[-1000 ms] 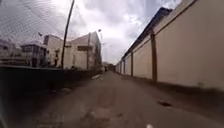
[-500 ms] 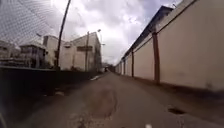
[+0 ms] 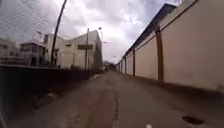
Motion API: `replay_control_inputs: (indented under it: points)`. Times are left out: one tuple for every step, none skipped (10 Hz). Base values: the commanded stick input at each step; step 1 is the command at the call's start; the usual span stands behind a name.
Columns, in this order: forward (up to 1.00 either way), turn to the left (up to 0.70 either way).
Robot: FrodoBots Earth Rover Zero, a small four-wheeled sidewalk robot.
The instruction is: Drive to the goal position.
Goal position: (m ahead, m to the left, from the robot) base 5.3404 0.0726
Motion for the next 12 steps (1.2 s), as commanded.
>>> replay_control_inputs:
  points:
    - [0.7, -0.28]
    - [0.7, 0.0]
    - [0.7, 0.0]
    - [0.7, 0.0]
    - [0.7, -0.05]
    - [0.7, -0.2]
    - [0.7, -0.28]
    - [0.7, -0.28]
    - [0.7, 0.0]
    - [0.7, 0.0]
    - [0.7, 0.0]
    - [0.7, 0.0]
